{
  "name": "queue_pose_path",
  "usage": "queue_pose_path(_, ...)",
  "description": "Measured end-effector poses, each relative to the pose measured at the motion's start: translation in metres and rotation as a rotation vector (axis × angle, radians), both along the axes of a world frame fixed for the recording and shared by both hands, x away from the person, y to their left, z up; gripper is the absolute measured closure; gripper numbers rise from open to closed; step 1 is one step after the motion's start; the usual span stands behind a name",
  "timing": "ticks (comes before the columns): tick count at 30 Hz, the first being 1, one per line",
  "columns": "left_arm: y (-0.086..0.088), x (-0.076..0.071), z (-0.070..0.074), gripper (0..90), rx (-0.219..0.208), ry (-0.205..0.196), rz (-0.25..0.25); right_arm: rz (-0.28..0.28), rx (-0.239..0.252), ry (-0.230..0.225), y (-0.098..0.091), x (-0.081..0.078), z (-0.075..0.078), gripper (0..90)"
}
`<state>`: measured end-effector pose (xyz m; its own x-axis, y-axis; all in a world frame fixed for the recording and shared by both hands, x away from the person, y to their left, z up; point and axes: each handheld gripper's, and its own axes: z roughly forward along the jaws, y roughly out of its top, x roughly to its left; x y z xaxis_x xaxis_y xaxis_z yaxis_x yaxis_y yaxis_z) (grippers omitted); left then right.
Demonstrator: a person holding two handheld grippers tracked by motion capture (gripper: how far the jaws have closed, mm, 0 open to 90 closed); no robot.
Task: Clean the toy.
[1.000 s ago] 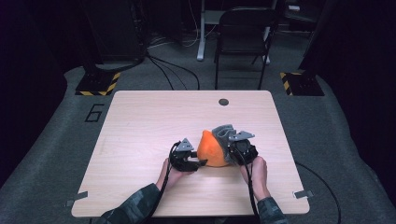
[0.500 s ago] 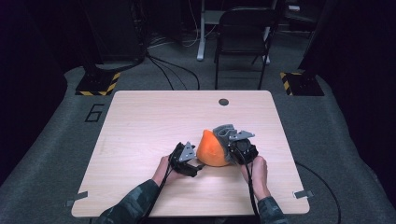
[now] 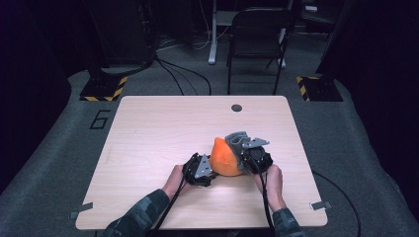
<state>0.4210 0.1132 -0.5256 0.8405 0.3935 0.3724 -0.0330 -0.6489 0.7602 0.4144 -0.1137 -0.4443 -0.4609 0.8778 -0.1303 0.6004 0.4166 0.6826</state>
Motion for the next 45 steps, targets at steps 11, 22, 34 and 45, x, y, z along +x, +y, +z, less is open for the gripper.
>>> queue_pose_path(11, 0.002, 0.001, -0.001, 67.9, -0.040, 0.016, 0.014, -0.045, 0.059, -0.037, -0.025, -0.001, 0.015, 77.3)
queue_pose_path(22, 0.001, -0.001, -0.001, 75.0, -0.058, 0.000, 0.029, -0.215, 0.117, 0.036, -0.089, 0.005, -0.003, 77.1)
queue_pose_path(34, 0.003, -0.006, 0.015, 76.3, -0.172, 0.019, 0.037, -0.235, 0.125, 0.034, -0.097, 0.008, -0.006, 77.1)
queue_pose_path(45, 0.016, -0.010, 0.063, 75.6, -0.350, 0.327, 0.064, -0.229, 0.132, -0.008, -0.099, 0.003, 0.006, 77.1)
